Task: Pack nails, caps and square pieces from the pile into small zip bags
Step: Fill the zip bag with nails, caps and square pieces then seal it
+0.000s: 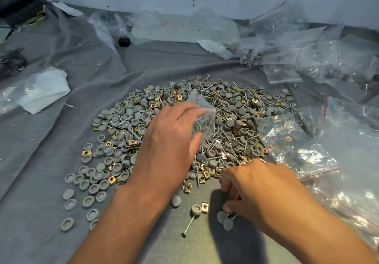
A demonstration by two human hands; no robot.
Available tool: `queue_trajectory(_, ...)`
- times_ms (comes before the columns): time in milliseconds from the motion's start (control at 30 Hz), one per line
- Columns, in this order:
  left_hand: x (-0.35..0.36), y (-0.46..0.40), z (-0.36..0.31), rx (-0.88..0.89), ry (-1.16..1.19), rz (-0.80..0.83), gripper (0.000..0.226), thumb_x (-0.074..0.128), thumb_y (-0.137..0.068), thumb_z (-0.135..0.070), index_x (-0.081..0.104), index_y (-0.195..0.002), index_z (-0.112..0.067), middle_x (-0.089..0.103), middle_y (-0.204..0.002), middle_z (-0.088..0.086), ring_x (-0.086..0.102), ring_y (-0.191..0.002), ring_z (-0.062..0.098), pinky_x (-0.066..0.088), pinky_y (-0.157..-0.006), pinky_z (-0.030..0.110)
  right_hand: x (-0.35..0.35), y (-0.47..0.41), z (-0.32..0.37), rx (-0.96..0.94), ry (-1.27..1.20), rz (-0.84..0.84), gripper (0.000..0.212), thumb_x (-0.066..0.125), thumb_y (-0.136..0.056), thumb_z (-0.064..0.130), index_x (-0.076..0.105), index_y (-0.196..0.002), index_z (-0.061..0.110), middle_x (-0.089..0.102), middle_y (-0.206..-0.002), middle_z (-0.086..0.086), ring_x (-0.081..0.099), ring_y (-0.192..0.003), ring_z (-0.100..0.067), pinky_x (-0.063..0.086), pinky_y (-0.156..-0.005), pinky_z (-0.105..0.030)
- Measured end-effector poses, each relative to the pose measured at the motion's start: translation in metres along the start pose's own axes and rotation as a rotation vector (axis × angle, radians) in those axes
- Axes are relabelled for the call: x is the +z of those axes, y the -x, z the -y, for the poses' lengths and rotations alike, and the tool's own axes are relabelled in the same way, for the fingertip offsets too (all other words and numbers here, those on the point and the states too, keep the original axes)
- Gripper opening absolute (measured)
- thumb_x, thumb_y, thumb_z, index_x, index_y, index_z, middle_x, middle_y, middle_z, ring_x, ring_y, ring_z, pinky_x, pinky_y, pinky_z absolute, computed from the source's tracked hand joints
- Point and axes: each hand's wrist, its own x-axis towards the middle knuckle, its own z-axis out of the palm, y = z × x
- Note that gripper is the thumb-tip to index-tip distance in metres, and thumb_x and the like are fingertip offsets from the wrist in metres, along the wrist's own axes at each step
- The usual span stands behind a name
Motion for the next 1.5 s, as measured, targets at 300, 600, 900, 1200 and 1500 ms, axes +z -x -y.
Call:
queue_trajectory(300,0.002,0.000,0.001,-0.012,0.012,-0.012,0.050,0.073,-0.084,-0.023,0.059,-0.132,-0.020,0.061,-0.129,-0.007,0.055,-0.114,0.008,0.039,-0.103,0.022,0.008,-0.006,-0.009,-0.115,-0.341,-0.014,0.011,0.058,-0.098,0.032,0.061,-0.104,0.039,0.062,-0.095,0.018,0.059,-0.089,-0.004,0.049,-0.079,-0.023)
queue_trajectory(600,0.001,-0.001,0.001,-0.021,0.045,-0.024,0.053,0.071,-0.084,-0.025,0.056,-0.135,-0.023,0.060,-0.129,-0.009,0.055,-0.107,0.006,0.044,-0.101,0.025,0.017,-0.026,-0.003,-0.077,-0.531,-0.178,0.017,0.060,-0.097,0.026,0.067,-0.098,0.042,0.050,-0.104,0.021,0.051,-0.086,0.007,0.040,-0.079,-0.007)
queue_trajectory(900,0.001,-0.001,0.000,-0.028,0.038,-0.015,0.052,0.074,-0.085,-0.023,0.057,-0.135,-0.023,0.060,-0.130,-0.009,0.054,-0.115,0.007,0.039,-0.103,0.023,0.022,-0.024,0.012,-0.086,-0.319,-0.194,0.022,0.060,-0.097,0.028,0.060,-0.118,0.036,0.043,-0.119,0.010,0.064,-0.093,-0.020,0.055,-0.082,-0.037)
queue_trajectory(1200,0.000,-0.002,0.000,-0.026,0.070,0.013,0.055,0.073,-0.081,-0.027,0.056,-0.134,-0.024,0.058,-0.130,-0.010,0.052,-0.103,0.001,0.042,-0.100,0.021,-0.002,-0.019,-0.013,-0.125,-0.950,-0.543,0.009,0.074,-0.086,0.024,0.069,-0.090,0.030,0.071,-0.085,0.012,0.068,-0.081,-0.008,0.052,-0.067,-0.015)
queue_trajectory(1500,0.002,-0.001,0.000,-0.021,0.107,0.049,0.058,0.079,-0.080,-0.028,0.057,-0.134,-0.025,0.057,-0.130,-0.015,0.046,-0.111,-0.006,0.030,-0.091,0.001,0.001,-0.037,-0.006,-0.164,-0.775,-1.030,0.015,0.079,-0.087,0.012,0.072,-0.100,0.010,0.071,-0.093,0.005,0.069,-0.084,-0.009,0.057,-0.068,-0.028)
